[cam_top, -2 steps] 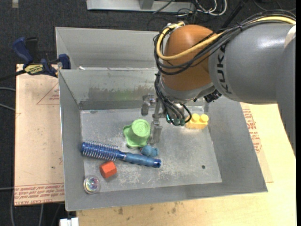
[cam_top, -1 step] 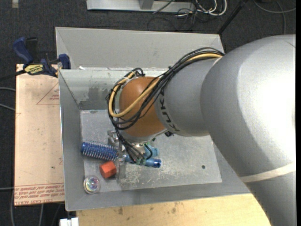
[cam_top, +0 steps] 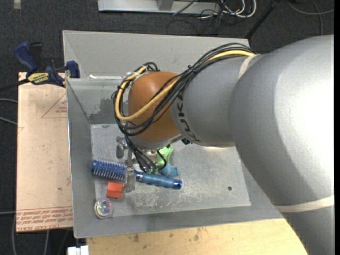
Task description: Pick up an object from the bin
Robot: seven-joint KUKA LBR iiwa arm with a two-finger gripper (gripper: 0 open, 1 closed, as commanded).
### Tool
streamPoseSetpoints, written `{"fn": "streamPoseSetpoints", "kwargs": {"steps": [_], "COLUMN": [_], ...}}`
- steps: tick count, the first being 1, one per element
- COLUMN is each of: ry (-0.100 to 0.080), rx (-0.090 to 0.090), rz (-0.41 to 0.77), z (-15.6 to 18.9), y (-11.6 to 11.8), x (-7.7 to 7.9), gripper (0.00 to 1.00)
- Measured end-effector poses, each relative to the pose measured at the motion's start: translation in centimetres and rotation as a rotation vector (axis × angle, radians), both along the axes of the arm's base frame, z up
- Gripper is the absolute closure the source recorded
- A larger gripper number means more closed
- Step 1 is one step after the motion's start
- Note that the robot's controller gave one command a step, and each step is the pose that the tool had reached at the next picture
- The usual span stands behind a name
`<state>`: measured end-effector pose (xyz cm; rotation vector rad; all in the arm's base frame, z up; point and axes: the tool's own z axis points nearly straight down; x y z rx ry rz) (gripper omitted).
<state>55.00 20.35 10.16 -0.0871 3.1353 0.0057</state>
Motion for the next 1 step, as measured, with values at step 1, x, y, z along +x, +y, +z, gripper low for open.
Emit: {"fn": "streamPoseSetpoints", "kwargs": {"steps": [1], "ry": [0.004], "rx": [-0.001], "rz": [-0.092], "z": [0.47], "y": [1.79], "x": [-0.58], "gripper": [0.0]}}
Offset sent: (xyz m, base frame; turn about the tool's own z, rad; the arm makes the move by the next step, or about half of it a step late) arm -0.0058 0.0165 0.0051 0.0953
